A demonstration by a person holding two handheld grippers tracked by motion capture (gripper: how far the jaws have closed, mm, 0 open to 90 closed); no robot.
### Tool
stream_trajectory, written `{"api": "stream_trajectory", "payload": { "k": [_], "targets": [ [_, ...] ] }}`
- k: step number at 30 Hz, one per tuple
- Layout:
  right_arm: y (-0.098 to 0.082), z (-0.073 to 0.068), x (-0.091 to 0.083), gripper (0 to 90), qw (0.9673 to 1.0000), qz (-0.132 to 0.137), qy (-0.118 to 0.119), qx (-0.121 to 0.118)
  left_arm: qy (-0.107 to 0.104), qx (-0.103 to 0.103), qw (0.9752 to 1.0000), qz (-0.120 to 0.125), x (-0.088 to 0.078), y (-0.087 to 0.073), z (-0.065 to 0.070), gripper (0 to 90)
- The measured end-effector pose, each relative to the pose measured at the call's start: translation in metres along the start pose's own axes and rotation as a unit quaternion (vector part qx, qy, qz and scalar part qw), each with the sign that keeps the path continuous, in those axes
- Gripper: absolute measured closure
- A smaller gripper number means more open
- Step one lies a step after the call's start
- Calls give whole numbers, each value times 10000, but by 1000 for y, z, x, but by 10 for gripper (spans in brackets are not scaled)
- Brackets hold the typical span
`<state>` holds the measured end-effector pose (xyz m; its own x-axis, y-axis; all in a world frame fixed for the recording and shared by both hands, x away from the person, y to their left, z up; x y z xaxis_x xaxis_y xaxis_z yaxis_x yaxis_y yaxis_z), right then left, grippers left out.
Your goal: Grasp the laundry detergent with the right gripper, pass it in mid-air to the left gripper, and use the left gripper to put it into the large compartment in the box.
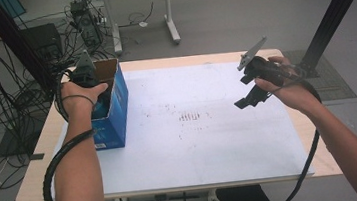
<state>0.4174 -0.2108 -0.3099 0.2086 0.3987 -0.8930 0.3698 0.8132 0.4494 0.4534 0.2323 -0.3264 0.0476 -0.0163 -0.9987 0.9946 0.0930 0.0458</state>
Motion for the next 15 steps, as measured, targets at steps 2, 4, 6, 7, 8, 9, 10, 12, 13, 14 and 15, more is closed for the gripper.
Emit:
{"api": "stream_trajectory", "payload": {
  "k": [2,4,6,7,8,9,10,12,13,14,15],
  "targets": [
    [0,0,0,44,10000,6,0,2,-3,-2,10000,0,0,0,0,359],
    [0,0,0,44,10000,-4,-2,-2,-3,1,10000,0,0,0,0,359],
    [0,0,0,44,10000,0,0,1,-19,-8,10000,-8,0,0,0,359],
    [0,0,0,44,10000,0,-2,-5,-24,-8,10000,-4,0,0,0,359],
    [0,0,0,44,10000,1,-3,-5,-23,-8,10000,-1,0,0,0,359],
    [0,0,0,45,10000,-3,-1,-1,-28,-9,10000,2,1,0,0,359],
    [0,0,0,44,10000,-8,-5,-1,-37,-15,10000,8,1,0,0,359],
    [0,0,-1,44,10000,3,-7,-7,-38,-18,10000,16,1,0,-1,359],
    [0,0,-1,44,10000,0,-11,-19,-33,-18,10000,26,1,0,-1,359],
    [0,0,-1,44,10000,2,-17,-21,-36,-18,10000,22,1,0,-1,359],
    [0,0,-1,44,10000,5,-14,-19,-28,-15,10000,18,1,0,-1,359]
  ]
}}
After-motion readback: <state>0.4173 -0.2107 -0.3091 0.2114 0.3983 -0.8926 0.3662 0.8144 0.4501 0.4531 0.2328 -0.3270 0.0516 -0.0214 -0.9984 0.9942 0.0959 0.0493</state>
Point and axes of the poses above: each handheld gripper's, and its own axes: x roughly forward along the jaws, y roughly out of its top, z roughly to its right, the point moved 5 cm from there along x, roughly forward along the jaws, and after that the axes turned 4 degrees about -z, right-handed, at the moved point
